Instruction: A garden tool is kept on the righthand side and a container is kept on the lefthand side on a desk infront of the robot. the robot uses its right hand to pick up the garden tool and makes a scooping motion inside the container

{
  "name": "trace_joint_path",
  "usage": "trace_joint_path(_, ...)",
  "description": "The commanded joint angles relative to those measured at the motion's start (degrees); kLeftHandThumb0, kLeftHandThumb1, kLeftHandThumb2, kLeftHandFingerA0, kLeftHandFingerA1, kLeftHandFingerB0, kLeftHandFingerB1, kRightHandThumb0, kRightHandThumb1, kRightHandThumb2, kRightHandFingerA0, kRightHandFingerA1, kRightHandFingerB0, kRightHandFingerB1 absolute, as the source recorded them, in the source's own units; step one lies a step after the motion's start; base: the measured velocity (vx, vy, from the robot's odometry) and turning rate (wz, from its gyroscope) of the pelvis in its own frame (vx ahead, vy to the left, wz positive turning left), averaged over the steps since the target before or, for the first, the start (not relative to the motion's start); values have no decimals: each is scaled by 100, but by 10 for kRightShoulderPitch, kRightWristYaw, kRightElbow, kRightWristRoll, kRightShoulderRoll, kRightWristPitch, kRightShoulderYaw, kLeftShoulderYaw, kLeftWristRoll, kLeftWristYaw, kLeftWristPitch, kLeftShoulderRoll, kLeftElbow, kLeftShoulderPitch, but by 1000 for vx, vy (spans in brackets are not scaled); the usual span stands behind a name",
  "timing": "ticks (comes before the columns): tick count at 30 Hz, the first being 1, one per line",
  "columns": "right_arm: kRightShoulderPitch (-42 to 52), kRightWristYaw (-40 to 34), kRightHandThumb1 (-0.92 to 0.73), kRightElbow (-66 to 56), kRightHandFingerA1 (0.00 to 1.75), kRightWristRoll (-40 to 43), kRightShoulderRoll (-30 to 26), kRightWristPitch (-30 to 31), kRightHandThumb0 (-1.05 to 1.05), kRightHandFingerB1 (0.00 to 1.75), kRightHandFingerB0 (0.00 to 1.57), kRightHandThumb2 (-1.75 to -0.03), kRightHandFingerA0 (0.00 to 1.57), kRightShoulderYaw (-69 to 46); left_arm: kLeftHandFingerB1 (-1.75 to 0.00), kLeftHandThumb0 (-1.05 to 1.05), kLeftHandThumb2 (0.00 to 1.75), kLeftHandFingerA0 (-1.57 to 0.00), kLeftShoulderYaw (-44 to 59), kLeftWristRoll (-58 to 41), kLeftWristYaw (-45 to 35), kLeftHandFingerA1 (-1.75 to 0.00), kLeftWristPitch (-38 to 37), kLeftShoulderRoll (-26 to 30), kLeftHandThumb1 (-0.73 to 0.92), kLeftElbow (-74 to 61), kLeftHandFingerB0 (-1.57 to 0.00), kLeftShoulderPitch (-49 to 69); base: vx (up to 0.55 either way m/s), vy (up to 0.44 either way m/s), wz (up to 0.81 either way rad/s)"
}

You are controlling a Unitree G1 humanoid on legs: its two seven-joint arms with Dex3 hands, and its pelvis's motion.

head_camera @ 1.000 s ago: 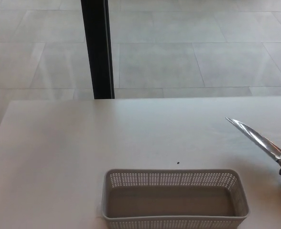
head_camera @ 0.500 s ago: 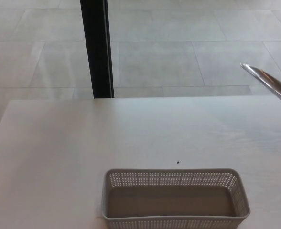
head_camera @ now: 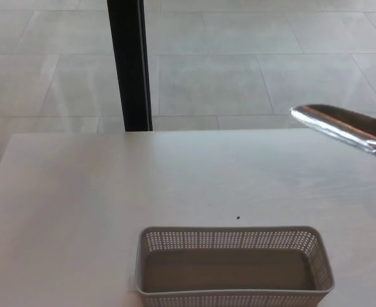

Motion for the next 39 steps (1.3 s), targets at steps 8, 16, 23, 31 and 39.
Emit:
trace_joint_path(8, 21, -86, -59, -119, 175, -172, -123, -103, -21, 164, 58, -78, 81, 39, -49, -50, 59, -68, 6, -5, 2, -69, 1, 18, 62, 1, -63, -2, 0, 0, 0)
trace_joint_path(16, -11, -128, -46, -116, 175, -207, -164, -90, -12, 161, 65, -86, 84, 33, -52, -51, 59, -69, 5, -5, 2, -73, 6, 21, 62, -2, -65, -9, 0, 0, 0)
trace_joint_path(23, -67, -154, -47, -94, 175, -240, -176, -99, -14, 155, 66, -80, 85, 56, -49, -51, 59, -67, -1, 0, 0, -70, 1, 23, 63, -3, -63, -6, 0, 0, 0)
trace_joint_path(31, -100, -34, -59, -132, 164, -211, -174, -97, -21, 130, 74, -72, 91, 72, -50, -50, 59, -67, 9, -11, -1, -70, 3, 18, 62, -2, -61, -5, 0, 0, 0)
trace_joint_path(39, -83, 46, -56, -178, 174, -190, -155, -78, -23, 111, 86, -65, 87, 71, -50, -49, 59, -69, 4, -7, 1, -71, 3, 18, 62, 0, -64, -10, 0, 0, 0)
